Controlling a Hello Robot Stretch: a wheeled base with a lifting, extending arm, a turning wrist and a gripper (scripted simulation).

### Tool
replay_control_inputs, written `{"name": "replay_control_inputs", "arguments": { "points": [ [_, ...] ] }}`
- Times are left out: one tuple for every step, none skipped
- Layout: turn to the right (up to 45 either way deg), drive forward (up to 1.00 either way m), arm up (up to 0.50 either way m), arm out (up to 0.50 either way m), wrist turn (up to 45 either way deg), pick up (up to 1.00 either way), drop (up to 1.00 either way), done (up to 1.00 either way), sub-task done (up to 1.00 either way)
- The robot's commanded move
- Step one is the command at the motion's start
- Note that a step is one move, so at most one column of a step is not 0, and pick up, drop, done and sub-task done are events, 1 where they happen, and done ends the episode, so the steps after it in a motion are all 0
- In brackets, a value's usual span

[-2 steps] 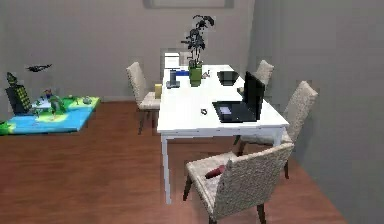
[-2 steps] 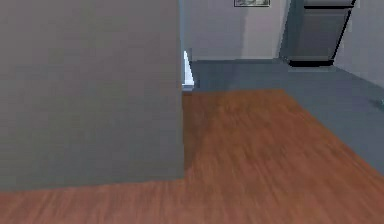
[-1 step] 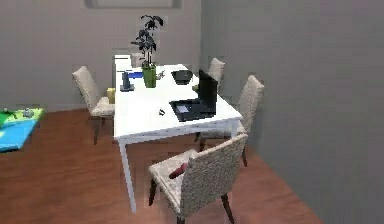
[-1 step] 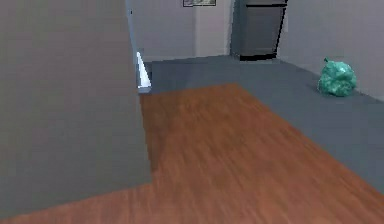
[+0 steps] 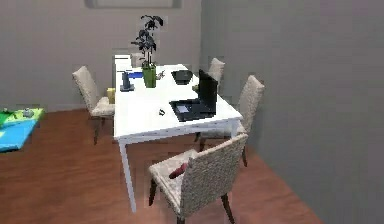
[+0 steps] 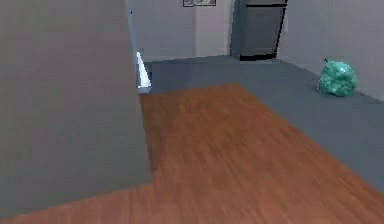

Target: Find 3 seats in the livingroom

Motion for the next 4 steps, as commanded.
{"name": "replay_control_inputs", "arguments": {
  "points": [
    [45.0,0.0,0.0,0.0,0.0,0.0,0.0,0.0,0.0],
    [6.0,0.0,0.0,0.0,0.0,0.0,0.0,0.0,0.0],
    [0.0,0.9,0.0,0.0,0.0,0.0,0.0,0.0,0.0],
    [30.0,0.0,0.0,0.0,0.0,0.0,0.0,0.0,0.0]
  ]
}}
